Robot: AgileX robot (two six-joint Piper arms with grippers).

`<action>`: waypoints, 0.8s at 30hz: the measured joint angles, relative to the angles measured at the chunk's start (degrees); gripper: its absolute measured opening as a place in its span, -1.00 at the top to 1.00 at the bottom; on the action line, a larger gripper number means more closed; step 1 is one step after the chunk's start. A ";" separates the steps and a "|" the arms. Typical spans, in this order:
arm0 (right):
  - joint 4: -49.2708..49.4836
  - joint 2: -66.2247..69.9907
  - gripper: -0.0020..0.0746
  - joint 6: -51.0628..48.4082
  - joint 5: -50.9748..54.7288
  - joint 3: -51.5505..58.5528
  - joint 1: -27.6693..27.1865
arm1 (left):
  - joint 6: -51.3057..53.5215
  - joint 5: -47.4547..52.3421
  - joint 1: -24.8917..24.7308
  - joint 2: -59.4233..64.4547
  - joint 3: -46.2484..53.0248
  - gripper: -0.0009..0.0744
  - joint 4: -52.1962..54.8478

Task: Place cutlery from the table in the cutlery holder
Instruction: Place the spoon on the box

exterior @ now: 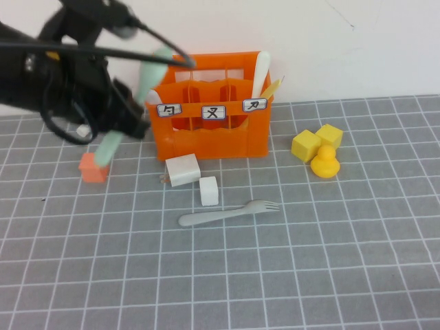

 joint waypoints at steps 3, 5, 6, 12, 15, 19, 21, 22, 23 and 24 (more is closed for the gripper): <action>0.00 0.00 0.95 0.00 0.00 0.00 0.00 | 0.23 -7.55 0.47 0.25 0.00 0.70 -1.73; 0.00 0.00 0.95 0.00 0.00 0.00 0.00 | 0.21 -12.18 0.47 0.75 0.00 0.70 -2.65; 0.00 0.00 0.95 0.00 0.00 0.00 0.00 | 0.21 -14.42 0.47 0.86 0.00 0.70 -2.86; 0.00 0.00 0.95 0.00 0.00 0.00 0.00 | 0.21 -24.82 0.47 2.98 0.00 0.70 -4.08; 0.00 0.00 0.95 0.00 0.00 0.00 0.00 | 0.21 -30.09 0.47 4.58 0.00 0.70 -6.36; 0.00 0.00 0.95 0.00 0.00 0.00 0.00 | 0.21 -36.92 0.47 7.15 0.00 0.70 -7.43; 0.00 0.00 0.95 0.00 0.00 0.00 0.00 | 0.21 -39.64 0.47 8.47 0.00 0.70 -8.02; 0.00 0.00 0.95 0.00 0.00 0.00 0.00 | 0.21 -41.20 0.47 9.13 0.00 0.70 -8.50; 0.00 0.00 0.95 0.00 0.00 0.00 0.00 | 0.21 -42.45 0.47 9.81 0.00 0.70 -9.06; 0.00 0.00 0.95 0.00 0.00 0.00 0.00 | 0.21 -44.02 0.47 10.35 0.00 0.70 -10.04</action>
